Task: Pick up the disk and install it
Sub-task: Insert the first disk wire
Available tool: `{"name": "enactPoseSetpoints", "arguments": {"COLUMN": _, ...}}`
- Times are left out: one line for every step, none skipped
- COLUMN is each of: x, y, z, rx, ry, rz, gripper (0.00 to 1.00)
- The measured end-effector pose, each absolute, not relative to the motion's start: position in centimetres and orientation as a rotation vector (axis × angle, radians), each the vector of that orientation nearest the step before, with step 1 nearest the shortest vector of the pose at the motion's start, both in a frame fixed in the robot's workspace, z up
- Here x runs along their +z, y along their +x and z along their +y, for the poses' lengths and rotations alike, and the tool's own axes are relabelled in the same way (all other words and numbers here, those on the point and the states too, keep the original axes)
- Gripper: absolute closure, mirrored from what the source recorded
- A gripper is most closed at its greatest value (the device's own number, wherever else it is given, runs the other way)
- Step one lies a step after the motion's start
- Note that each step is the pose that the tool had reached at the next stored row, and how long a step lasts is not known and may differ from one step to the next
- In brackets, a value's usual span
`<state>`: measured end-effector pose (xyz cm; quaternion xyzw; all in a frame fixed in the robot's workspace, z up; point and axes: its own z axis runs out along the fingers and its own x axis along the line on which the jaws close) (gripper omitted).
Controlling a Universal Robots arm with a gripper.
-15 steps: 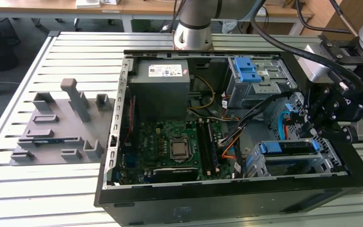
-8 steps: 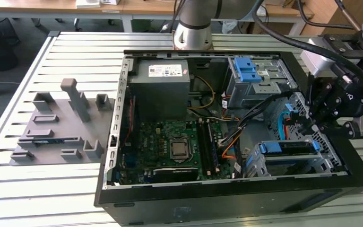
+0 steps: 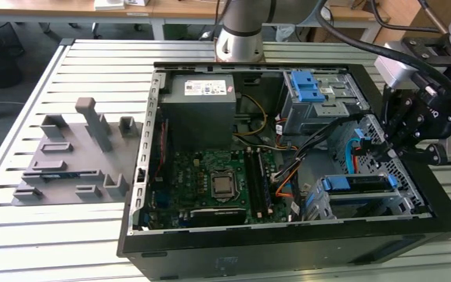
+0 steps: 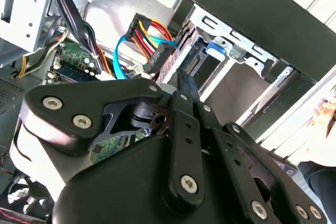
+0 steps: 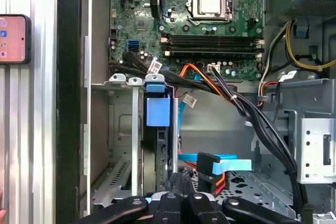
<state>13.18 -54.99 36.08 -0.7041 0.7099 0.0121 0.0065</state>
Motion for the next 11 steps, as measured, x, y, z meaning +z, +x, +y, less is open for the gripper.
{"name": "enactPoseSetpoints", "arguments": {"x": 36.08, "y": 13.24, "z": -54.87, "rx": 0.038, "ry": -2.203, "rz": 2.221, "gripper": 0.89}}
{"name": "enactPoseSetpoints", "arguments": {"x": 36.08, "y": 13.30, "z": -54.77, "rx": 0.038, "ry": -2.203, "rz": 2.221, "gripper": 0.89}}
{"name": "enactPoseSetpoints", "arguments": {"x": 36.08, "y": 13.34, "z": -54.68, "rx": 0.038, "ry": -2.203, "rz": 2.221, "gripper": 0.89}}
{"name": "enactPoseSetpoints", "arguments": {"x": 36.09, "y": 13.34, "z": -54.62, "rx": 0.038, "ry": -2.203, "rz": 2.221, "gripper": 0.89}}
{"name": "enactPoseSetpoints", "arguments": {"x": 36.11, "y": 13.35, "z": -54.55, "rx": 0.038, "ry": -2.203, "rz": 2.221, "gripper": 0.89}}
{"name": "enactPoseSetpoints", "arguments": {"x": 36.15, "y": 13.36, "z": -54.49, "rx": 0.038, "ry": -2.203, "rz": 2.221, "gripper": 0.89}}
{"name": "enactPoseSetpoints", "arguments": {"x": 36.22, "y": 13.37, "z": -54.44, "rx": 0.038, "ry": -2.203, "rz": 2.221, "gripper": 0.89}}
{"name": "enactPoseSetpoints", "arguments": {"x": 36.28, "y": 13.38, "z": -54.39, "rx": 0.038, "ry": -2.203, "rz": 2.221, "gripper": 0.89}}
{"name": "enactPoseSetpoints", "arguments": {"x": 36.34, "y": 13.40, "z": -54.37, "rx": 0.038, "ry": -2.203, "rz": 2.221, "gripper": 0.89}}
{"name": "enactPoseSetpoints", "arguments": {"x": 36.40, "y": 13.41, "z": -54.34, "rx": 0.038, "ry": -2.203, "rz": 2.221, "gripper": 0.89}}
{"name": "enactPoseSetpoints", "arguments": {"x": 36.48, "y": 13.42, "z": -54.31, "rx": 0.038, "ry": -2.203, "rz": 2.221, "gripper": 0.89}}
